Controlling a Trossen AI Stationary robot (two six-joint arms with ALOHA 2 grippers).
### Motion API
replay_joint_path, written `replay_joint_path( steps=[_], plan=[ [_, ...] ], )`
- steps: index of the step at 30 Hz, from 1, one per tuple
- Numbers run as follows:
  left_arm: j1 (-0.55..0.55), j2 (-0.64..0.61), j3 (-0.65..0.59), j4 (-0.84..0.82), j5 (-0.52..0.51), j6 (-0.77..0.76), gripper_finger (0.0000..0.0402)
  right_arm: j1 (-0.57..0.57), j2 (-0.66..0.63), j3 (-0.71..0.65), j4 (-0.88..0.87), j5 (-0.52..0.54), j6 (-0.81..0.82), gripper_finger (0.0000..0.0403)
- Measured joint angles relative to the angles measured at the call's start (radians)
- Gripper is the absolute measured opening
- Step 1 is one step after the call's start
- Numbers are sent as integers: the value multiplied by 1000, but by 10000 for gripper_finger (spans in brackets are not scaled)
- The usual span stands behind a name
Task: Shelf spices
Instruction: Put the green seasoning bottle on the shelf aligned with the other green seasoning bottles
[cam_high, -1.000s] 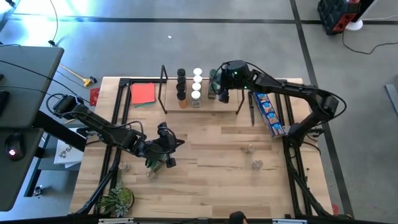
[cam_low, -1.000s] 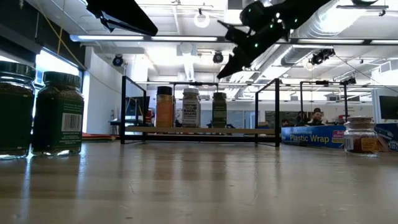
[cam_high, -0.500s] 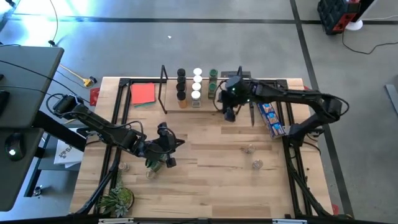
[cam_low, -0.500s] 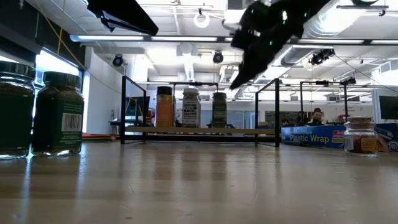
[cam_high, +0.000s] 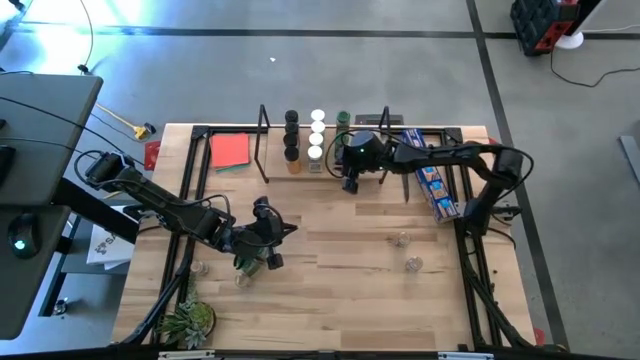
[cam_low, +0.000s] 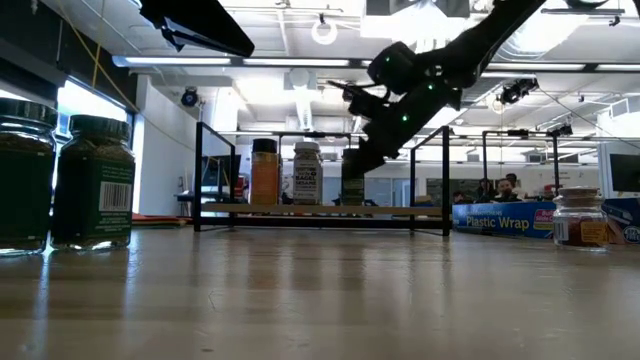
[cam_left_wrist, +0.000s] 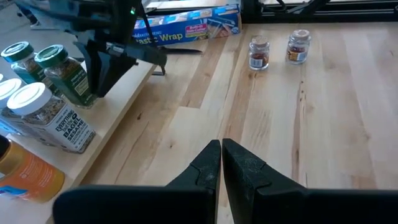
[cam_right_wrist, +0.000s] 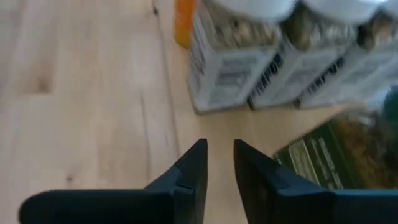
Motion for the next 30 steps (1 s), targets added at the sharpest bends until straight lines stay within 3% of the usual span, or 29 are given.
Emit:
replay_joint_path(
  steps=[6,30],
  plan=[
    [0,0,0,-1,1,0,14,-29,31,0,12,6,-9,51],
    [-8,0,0,-8,4,-10,14,-122,32,0,91,32,0,50]
  ],
)
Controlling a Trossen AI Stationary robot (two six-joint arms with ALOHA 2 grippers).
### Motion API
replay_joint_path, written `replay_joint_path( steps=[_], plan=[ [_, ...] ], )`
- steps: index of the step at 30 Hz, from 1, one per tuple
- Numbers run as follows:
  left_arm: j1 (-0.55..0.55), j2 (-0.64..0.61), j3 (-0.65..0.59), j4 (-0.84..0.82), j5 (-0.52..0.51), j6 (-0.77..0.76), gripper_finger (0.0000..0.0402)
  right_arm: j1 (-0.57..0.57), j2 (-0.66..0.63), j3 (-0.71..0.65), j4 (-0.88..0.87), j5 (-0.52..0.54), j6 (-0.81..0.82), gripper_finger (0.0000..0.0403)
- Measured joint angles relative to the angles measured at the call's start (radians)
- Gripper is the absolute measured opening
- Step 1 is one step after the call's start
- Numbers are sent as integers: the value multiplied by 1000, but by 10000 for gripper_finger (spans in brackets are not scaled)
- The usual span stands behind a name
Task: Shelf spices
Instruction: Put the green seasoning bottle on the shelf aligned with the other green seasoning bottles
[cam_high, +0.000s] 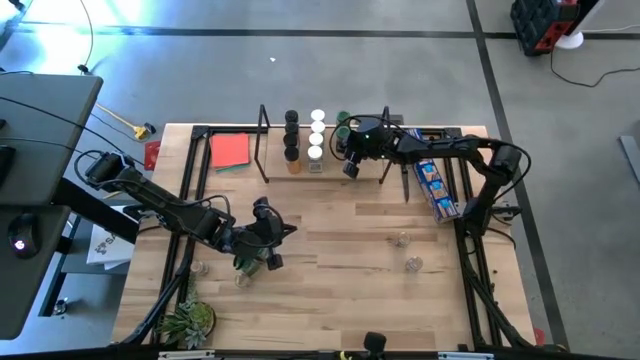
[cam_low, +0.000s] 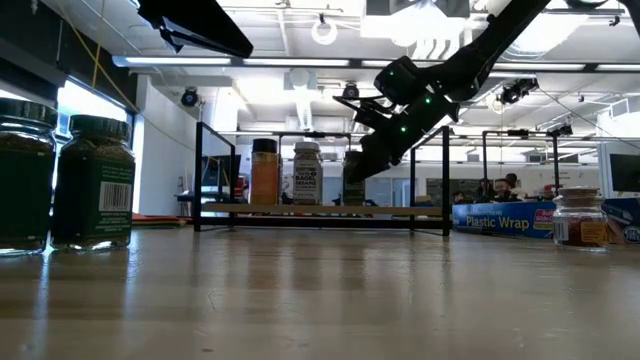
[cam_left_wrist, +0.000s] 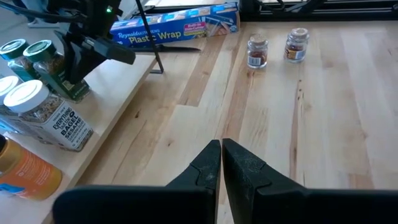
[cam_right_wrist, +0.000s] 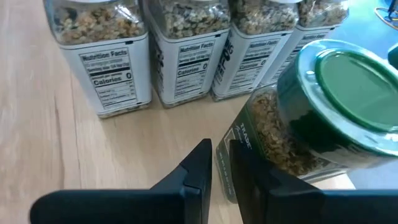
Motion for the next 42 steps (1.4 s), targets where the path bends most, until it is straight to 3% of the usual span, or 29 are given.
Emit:
replay_joint_path(
  steps=[17,36,42],
  plan=[
    [-3,0,0,0,0,-7,14,50,-40,1,-30,-8,-1,50],
    [-3,0,0,0,5,-16,14,-41,-40,1,3,-53,-65,50],
    [-27,-4,8,-58,45,-12,14,47,-84,14,-90,-18,-68,50]
  ],
)
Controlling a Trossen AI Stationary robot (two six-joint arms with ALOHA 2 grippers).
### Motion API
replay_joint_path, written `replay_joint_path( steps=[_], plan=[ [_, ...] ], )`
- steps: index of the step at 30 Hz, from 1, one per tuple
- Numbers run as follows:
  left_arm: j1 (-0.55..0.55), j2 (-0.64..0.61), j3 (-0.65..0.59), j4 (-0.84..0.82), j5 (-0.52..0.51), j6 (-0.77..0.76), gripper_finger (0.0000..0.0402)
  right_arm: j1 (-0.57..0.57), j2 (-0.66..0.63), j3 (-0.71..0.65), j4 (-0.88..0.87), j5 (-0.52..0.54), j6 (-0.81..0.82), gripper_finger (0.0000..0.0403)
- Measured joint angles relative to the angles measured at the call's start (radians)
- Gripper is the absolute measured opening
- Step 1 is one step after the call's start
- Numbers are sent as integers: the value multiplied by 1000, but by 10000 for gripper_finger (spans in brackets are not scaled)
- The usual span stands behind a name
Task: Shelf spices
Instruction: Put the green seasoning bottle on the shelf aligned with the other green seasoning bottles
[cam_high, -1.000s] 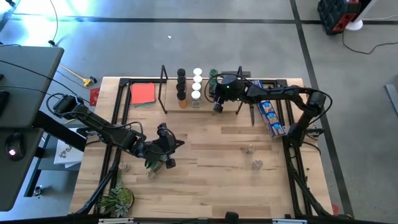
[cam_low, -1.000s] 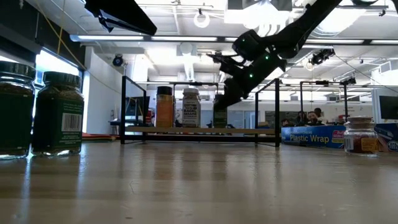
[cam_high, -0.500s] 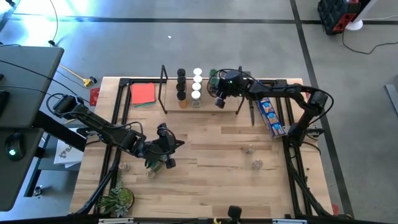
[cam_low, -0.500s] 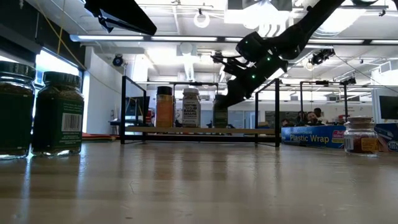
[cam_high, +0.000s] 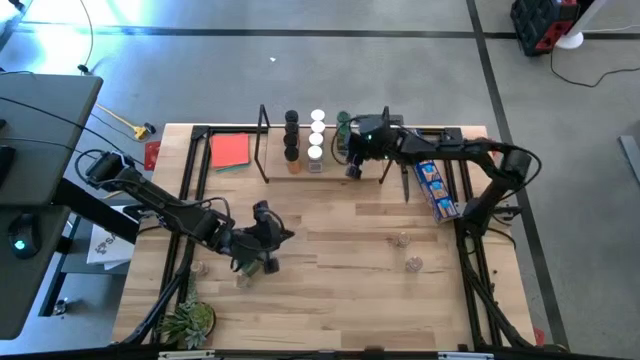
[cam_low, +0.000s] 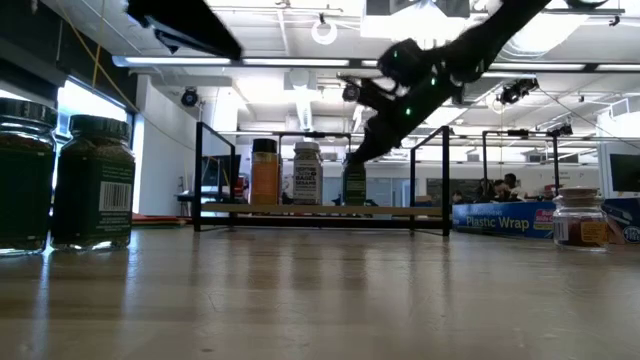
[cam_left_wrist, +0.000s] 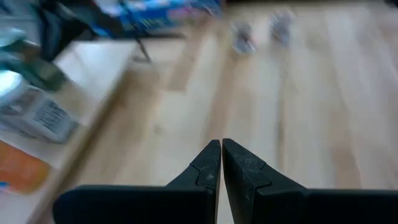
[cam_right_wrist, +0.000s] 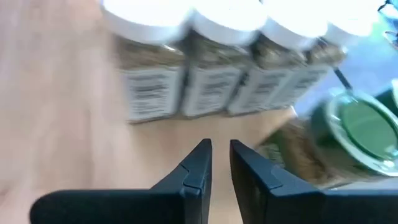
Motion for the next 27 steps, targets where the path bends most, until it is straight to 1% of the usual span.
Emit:
replay_joint_path(
  steps=[3,6,9,11,13,16,18,20,23,27],
  plan=[
    [-53,-14,57,-172,51,-63,14,125,-50,2,-90,161,-20,50],
    [-113,-30,146,-438,46,-221,14,280,-85,2,-152,284,-22,50],
    [-163,-31,207,-681,73,-417,14,428,-98,2,-142,300,43,50],
    [-182,-32,209,-781,114,-551,14,516,-93,1,-100,298,110,50],
    [-188,-32,184,-845,159,-656,14,595,-81,1,-16,299,166,50],
    [-177,-31,112,-847,234,-688,14,694,-37,1,153,302,201,50],
    [-165,-32,57,-831,247,-677,14,742,1,1,262,302,197,50],
    [-140,-33,8,-804,282,-659,14,773,35,1,342,302,164,51],
    [-106,-33,-51,-737,332,-632,14,790,72,1,388,304,119,51],
    [-54,-33,-112,-518,404,-502,14,774,93,1,397,307,153,51]
  ],
)
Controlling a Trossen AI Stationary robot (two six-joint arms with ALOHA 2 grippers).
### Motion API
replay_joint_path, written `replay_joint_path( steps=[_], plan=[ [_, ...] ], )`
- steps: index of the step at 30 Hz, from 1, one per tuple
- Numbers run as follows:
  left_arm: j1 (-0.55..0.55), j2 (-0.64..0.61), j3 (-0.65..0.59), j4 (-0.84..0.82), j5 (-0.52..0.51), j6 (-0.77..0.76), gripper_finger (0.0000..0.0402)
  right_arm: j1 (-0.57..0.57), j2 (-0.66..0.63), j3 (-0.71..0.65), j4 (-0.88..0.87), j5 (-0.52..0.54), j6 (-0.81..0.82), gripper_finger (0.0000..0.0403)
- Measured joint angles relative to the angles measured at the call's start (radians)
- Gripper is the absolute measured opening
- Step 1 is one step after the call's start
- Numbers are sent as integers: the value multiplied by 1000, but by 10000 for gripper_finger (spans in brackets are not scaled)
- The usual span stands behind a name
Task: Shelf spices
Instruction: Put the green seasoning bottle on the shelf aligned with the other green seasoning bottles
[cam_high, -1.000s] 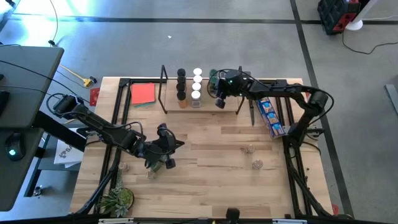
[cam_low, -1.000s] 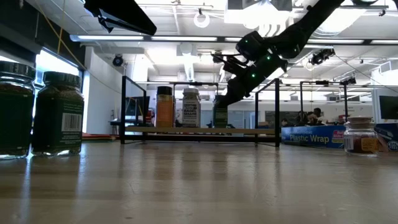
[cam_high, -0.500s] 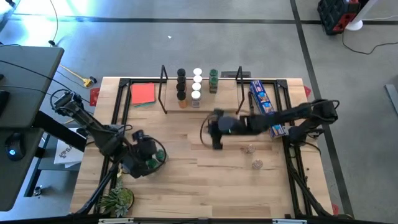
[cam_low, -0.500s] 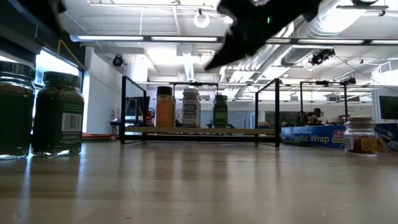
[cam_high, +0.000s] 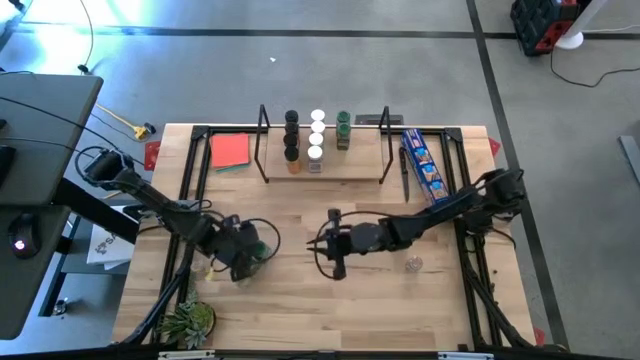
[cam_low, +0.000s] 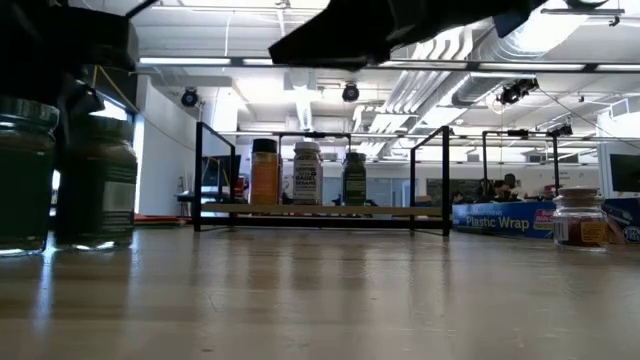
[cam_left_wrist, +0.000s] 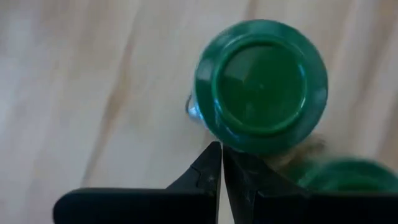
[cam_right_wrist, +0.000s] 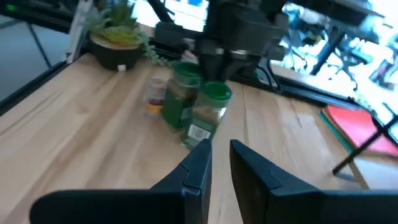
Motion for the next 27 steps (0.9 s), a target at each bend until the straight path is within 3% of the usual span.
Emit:
replay_joint_path(
  steps=[6,11,21,27],
  plan=[
    [95,-1,-54,279,42,166,14,-33,6,0,-15,-2,112,51],
    [161,1,-93,499,77,265,14,-40,5,0,-66,-83,133,64],
    [231,141,-135,908,183,316,14,-31,-13,0,-297,-105,178,184],
    [231,184,-110,922,185,359,14,-26,-24,1,-350,-116,238,215]
  ],
)
